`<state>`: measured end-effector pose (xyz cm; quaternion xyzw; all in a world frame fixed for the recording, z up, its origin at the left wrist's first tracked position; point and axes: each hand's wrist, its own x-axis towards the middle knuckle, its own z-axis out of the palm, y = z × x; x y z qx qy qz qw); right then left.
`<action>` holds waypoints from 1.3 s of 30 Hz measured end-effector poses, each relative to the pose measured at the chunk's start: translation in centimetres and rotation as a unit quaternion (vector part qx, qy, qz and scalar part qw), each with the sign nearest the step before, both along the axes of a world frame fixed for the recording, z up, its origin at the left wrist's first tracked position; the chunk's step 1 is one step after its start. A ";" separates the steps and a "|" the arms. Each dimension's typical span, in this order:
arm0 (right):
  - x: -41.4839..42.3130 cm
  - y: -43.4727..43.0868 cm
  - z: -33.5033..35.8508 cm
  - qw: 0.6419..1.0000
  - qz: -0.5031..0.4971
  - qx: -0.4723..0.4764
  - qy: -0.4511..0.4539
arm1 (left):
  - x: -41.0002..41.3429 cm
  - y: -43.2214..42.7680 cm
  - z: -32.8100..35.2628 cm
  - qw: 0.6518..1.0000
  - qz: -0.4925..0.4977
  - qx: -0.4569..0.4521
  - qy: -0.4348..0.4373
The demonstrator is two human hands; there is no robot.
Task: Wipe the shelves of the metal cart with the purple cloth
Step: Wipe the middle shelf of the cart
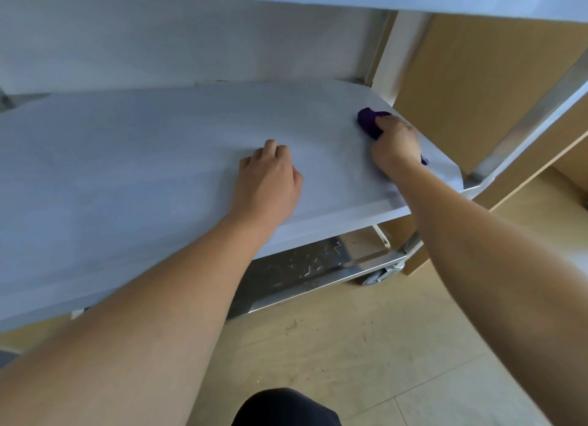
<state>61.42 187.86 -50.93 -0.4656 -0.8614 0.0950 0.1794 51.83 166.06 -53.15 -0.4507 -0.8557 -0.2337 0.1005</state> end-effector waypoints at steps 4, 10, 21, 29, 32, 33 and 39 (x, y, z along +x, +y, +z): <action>-5.8 -5.0 -0.8 0.991 0.134 0.003 0.024 | -0.1 0.1 0.1 1.000 0.006 -0.006 0.008; -6.0 -4.0 0.1 0.971 0.238 -0.011 -0.002 | -0.1 0.1 0.1 1.000 0.006 -0.016 0.013; -8.1 -3.9 -0.8 0.969 0.243 0.045 0.014 | 0.3 0.6 0.1 1.000 0.004 -0.019 0.008; -5.8 4.2 0.0 0.996 0.083 0.015 0.010 | 0.4 0.9 0.0 1.000 0.008 -0.013 0.002; -8.5 3.7 0.0 0.999 0.052 0.009 0.009 | 0.2 1.0 0.0 1.000 0.007 -0.017 0.001; -9.7 2.9 -0.2 0.997 0.073 0.001 0.016 | 0.1 1.0 -0.1 1.000 0.008 -0.016 -0.001; -11.4 3.3 -0.9 0.970 0.243 -0.004 0.005 | 0.1 1.0 -0.5 1.000 0.003 -0.004 0.010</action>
